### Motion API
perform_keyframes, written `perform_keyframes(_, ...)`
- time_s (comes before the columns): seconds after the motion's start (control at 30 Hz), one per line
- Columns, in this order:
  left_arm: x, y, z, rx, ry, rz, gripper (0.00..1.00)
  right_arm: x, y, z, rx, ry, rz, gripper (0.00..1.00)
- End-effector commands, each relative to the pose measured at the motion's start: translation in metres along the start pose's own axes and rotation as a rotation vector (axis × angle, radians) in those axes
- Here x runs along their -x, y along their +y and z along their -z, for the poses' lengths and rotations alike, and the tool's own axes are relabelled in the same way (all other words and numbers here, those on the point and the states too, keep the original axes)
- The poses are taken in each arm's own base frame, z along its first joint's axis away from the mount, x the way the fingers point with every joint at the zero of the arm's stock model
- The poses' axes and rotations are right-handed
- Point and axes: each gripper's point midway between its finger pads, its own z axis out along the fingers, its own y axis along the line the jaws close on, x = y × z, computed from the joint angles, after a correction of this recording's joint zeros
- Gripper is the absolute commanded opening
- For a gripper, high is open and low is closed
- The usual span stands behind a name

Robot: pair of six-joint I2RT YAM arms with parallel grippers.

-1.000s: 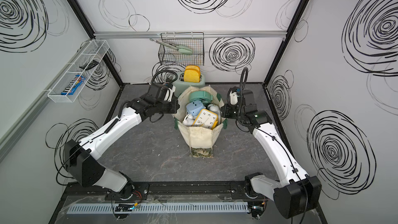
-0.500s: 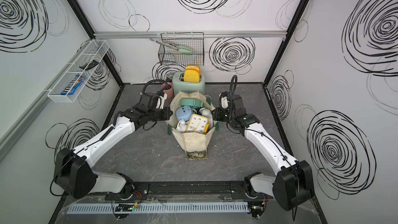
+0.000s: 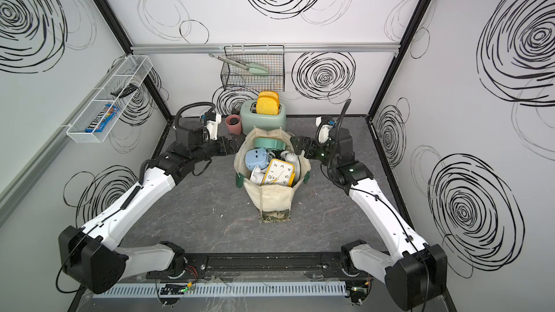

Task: Put the alarm clock into the canvas bag
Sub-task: Place the canvas bag at the center of the board, then reset both arms

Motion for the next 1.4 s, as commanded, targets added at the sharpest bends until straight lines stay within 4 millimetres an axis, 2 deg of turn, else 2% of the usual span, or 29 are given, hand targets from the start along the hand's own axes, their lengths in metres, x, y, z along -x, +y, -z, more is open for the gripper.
perform_keyframes(0.0,0.057,-0.021,0.039,-0.036,-0.172,0.001,0.96,0.050,0.003,0.037,-0.039,-0.148,0.041,0.97)
perform_keyframes(0.07,0.068,-0.002,0.053,0.069,-0.218,0.029,0.96,0.068,-0.011,0.054,-0.070,-0.195,0.054,0.97)
perform_keyframes(0.17,0.073,0.052,0.076,0.344,-0.280,0.059,0.96,0.088,-0.064,0.076,-0.254,-0.255,0.017,0.97)
perform_keyframes(0.27,0.064,0.108,0.097,0.599,-0.340,0.071,0.96,0.094,-0.115,0.100,-0.465,-0.353,-0.004,0.97)
perform_keyframes(0.33,0.050,0.142,0.103,0.725,-0.365,0.067,0.96,0.089,-0.137,0.105,-0.558,-0.392,0.055,0.97)
perform_keyframes(0.4,0.029,0.172,0.102,0.807,-0.355,0.056,0.96,0.079,-0.163,0.102,-0.618,-0.390,0.065,0.97)
perform_keyframes(0.47,0.018,0.190,0.092,0.825,-0.341,-0.029,0.96,0.068,-0.180,0.089,-0.578,-0.365,0.098,0.97)
perform_keyframes(0.57,-0.008,0.218,0.079,0.835,-0.350,-0.062,0.96,0.043,-0.212,0.082,-0.580,-0.379,0.023,0.97)
perform_keyframes(0.6,-0.015,0.224,0.077,0.835,-0.369,-0.093,0.96,0.033,-0.216,0.077,-0.567,-0.363,0.073,0.97)
perform_keyframes(0.63,-0.022,0.230,0.077,0.848,-0.386,-0.100,0.96,0.025,-0.219,0.073,-0.568,-0.347,0.144,0.97)
perform_keyframes(0.73,-0.026,0.230,0.074,0.783,-0.470,-0.189,0.96,0.013,-0.236,0.081,-0.631,-0.422,0.145,0.97)
perform_keyframes(0.8,-0.030,0.234,0.077,0.756,-0.543,-0.179,0.96,0.007,-0.243,0.086,-0.647,-0.474,0.162,0.97)
perform_keyframes(0.87,-0.036,0.237,0.079,0.739,-0.595,-0.201,0.96,-0.001,-0.249,0.082,-0.665,-0.445,0.198,0.97)
perform_keyframes(1.0,-0.051,0.246,0.083,0.716,-0.648,-0.219,0.96,-0.033,-0.278,0.058,-0.682,-0.325,0.214,0.97)
perform_keyframes(1.07,-0.060,0.249,0.087,0.705,-0.685,-0.212,0.96,-0.050,-0.286,0.047,-0.665,-0.272,0.221,0.97)
perform_keyframes(1.13,-0.063,0.242,0.073,0.674,-0.630,-0.261,0.96,-0.052,-0.280,0.040,-0.611,-0.274,0.292,0.97)
perform_keyframes(1.2,-0.071,0.228,0.053,0.611,-0.591,-0.352,0.96,-0.055,-0.289,0.029,-0.621,-0.189,0.238,0.97)
perform_keyframes(1.23,-0.069,0.223,0.060,0.617,-0.660,-0.378,0.96,-0.055,-0.289,0.021,-0.596,-0.171,0.249,0.97)
perform_keyframes(1.27,-0.073,0.223,0.063,0.630,-0.657,-0.377,0.96,-0.058,-0.288,0.010,-0.545,-0.128,0.259,0.97)
perform_keyframes(1.33,-0.073,0.235,0.055,0.666,-0.589,-0.335,0.96,-0.063,-0.280,-0.009,-0.438,-0.044,0.284,0.97)
perform_keyframes(1.37,-0.070,0.231,0.058,0.654,-0.632,-0.350,0.96,-0.064,-0.277,-0.010,-0.421,-0.032,0.290,0.97)
